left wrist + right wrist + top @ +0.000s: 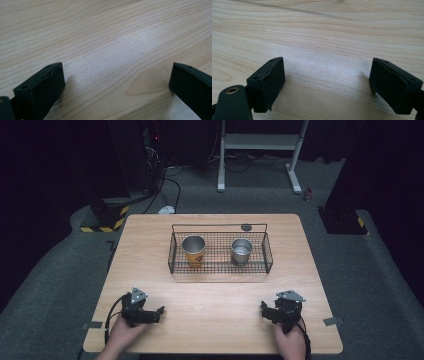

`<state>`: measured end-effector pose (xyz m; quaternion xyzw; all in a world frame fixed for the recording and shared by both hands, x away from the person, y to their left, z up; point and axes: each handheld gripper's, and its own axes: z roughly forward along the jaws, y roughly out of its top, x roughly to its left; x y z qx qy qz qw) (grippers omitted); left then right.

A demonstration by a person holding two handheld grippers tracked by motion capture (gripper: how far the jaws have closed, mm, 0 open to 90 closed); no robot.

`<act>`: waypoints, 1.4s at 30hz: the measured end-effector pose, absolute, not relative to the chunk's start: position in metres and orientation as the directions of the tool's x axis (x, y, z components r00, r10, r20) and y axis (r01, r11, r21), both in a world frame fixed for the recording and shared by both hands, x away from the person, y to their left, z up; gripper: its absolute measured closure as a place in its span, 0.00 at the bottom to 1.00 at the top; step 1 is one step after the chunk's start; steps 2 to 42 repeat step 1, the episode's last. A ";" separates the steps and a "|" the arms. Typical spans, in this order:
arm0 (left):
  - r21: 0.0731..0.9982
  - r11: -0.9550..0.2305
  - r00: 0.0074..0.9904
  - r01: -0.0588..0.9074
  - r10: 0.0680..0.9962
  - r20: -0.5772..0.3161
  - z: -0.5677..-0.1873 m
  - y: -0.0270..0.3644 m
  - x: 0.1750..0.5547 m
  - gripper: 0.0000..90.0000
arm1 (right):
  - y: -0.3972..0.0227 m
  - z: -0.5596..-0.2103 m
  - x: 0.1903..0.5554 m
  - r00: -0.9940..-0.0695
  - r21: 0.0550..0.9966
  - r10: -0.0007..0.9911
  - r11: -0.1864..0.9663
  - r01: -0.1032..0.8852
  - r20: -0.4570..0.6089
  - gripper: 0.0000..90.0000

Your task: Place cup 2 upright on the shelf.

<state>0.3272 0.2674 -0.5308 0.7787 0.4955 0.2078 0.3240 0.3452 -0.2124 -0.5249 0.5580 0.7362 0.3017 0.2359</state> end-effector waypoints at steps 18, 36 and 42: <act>0.711 -0.299 0.423 0.637 0.906 0.002 -0.531 0.267 0.327 0.01 | -0.212 -0.525 0.345 -0.268 0.708 0.963 0.197 0.679 -0.011 0.15; 0.711 -0.299 0.423 0.637 0.906 0.002 -0.531 0.267 0.327 0.01 | -0.212 -0.525 0.345 -0.268 0.708 0.963 0.197 0.679 -0.011 0.15; 0.711 -0.299 0.423 0.637 0.906 0.002 -0.531 0.267 0.327 0.01 | -0.212 -0.525 0.345 -0.268 0.708 0.963 0.197 0.679 -0.011 0.15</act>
